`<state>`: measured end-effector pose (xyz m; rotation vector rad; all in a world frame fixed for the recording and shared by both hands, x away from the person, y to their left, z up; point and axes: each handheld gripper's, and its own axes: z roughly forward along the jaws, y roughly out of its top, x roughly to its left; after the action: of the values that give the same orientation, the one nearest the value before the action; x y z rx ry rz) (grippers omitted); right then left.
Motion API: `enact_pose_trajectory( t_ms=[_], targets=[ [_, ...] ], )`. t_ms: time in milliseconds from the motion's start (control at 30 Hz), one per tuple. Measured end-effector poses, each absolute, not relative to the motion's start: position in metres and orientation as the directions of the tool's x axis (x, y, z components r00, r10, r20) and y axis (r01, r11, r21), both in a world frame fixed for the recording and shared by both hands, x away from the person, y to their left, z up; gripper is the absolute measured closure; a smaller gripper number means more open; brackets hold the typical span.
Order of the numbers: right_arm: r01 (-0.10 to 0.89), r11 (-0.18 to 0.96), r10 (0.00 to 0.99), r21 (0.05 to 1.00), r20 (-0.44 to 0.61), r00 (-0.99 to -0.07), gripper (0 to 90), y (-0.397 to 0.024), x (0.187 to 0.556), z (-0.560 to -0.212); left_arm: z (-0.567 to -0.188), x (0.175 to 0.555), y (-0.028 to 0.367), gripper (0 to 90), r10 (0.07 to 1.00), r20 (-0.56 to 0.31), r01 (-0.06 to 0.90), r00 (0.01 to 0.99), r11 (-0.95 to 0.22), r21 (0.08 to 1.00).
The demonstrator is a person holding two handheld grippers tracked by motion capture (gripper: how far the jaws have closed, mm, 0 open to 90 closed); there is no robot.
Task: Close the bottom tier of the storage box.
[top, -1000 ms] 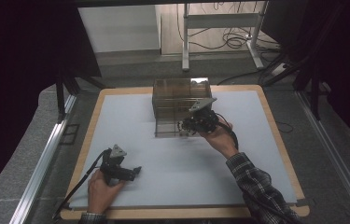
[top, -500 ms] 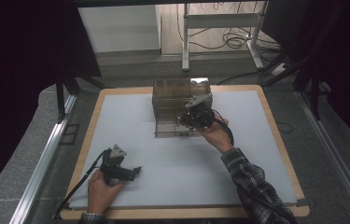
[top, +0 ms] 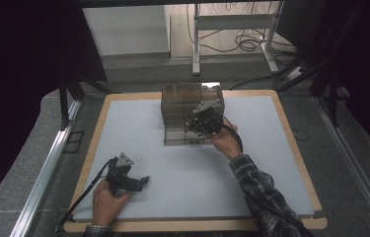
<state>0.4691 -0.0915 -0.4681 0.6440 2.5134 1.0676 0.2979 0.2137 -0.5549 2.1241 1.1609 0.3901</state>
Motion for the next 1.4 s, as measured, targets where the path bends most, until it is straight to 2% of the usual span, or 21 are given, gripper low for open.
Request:
enact_pose_trajectory(
  t_ms=[500, 1400],
  targets=[
    [0.292, 0.652, 0.532, 0.700, -0.149, -0.833, 79.2, -0.089, 0.474, -0.490, -0.555, 0.298, 0.214, 0.0, 0.828, -0.057, 0.625, 0.558, -0.374, 0.685],
    [0.332, 0.662, 0.537, 0.672, -0.117, -0.835, 78.9, -0.085, 0.477, -0.513, -0.555, 0.298, 0.214, 0.0, 0.828, -0.057, 0.625, 0.558, -0.374, 0.685]
  ],
)
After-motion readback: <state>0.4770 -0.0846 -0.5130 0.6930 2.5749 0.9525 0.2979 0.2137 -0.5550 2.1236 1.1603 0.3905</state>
